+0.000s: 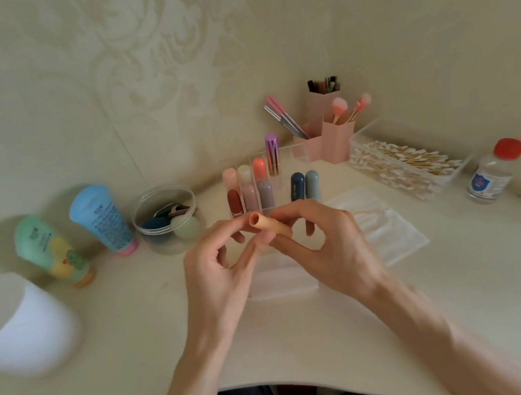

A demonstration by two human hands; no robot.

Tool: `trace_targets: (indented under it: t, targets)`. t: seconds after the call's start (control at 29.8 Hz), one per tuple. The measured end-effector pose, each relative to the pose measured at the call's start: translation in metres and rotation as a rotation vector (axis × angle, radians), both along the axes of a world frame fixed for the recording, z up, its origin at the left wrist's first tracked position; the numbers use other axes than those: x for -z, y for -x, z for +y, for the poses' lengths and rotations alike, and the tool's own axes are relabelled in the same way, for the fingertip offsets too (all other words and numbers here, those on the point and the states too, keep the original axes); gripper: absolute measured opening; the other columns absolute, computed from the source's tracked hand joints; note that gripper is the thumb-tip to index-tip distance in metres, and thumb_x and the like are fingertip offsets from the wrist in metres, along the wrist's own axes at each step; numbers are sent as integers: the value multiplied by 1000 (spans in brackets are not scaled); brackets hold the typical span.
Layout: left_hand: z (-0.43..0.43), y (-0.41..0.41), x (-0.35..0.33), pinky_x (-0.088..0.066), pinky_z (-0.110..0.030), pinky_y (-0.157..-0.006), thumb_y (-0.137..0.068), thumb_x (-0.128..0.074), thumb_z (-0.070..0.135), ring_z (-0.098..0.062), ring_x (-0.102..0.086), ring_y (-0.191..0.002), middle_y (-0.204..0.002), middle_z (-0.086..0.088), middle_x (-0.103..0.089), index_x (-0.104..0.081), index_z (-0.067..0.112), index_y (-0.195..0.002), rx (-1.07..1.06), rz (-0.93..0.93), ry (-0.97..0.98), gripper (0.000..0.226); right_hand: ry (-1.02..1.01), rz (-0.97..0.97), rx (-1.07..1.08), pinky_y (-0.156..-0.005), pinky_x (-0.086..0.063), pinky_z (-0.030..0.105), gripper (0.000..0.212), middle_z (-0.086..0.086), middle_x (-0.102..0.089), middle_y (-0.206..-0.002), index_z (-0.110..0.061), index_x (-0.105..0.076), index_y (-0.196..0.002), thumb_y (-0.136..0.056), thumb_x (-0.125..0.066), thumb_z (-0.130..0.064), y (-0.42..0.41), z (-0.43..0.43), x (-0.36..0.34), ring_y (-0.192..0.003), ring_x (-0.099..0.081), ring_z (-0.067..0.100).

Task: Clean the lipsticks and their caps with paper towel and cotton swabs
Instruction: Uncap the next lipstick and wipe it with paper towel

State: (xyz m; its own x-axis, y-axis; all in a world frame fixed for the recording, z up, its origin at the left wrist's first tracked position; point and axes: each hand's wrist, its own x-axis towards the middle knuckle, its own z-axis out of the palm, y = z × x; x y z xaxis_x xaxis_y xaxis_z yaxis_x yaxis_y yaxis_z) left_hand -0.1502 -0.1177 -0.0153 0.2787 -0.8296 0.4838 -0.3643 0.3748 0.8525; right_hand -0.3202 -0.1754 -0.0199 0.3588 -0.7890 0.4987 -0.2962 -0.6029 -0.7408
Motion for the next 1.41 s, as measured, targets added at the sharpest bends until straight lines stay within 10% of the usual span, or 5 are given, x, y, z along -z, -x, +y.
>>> trace_targets:
  t: [0.23,0.57,1.04,1.24,1.41]
  targets:
    - [-9,-1,7,-36,-17,-59,-89,-77,20,-5,-53,-66,-93,2,-77,-80,17,-101,40,90,10,13,-20,22,-64,-78,-42,12,22,-22,-72,-103,-26,-75,-121,-101,-69,-20,-2,-4,5,-95,-66,8]
    - [-12,-1,14,-50,-51,-73,-90,-75,26,-24,-70,-88,-97,2,-79,-79,28,-101,39,207,-37,12,-170,-33,-36,-75,-47,19,19,-17,-73,-95,-22,-71,-110,-94,-79,-18,-3,-7,11,-90,-66,14]
    - [-6,0,2,-42,-42,-83,-87,-75,28,-23,-59,-89,-101,0,-79,-81,42,-95,78,340,-18,17,-199,-52,-157,-78,-56,40,10,-8,-71,-91,-16,-72,-111,-103,-66,-19,-3,-8,12,-85,-70,21]
    - [-5,-2,-1,-52,-29,-91,-90,-73,26,-18,-72,-105,-105,1,-79,-80,44,-99,122,339,-20,21,-154,-29,-139,-71,-45,20,15,-18,-68,-90,-18,-74,-113,-104,-63,-23,-2,-9,10,-80,-60,12]
    - [-10,-4,9,-37,-41,-68,-89,-80,24,-25,-57,-83,-100,-8,-73,-79,25,-111,157,196,-75,21,-197,-119,-142,-79,-56,38,21,-11,-77,-105,-18,-76,-120,-104,-64,-23,-2,-9,8,-90,-70,19]
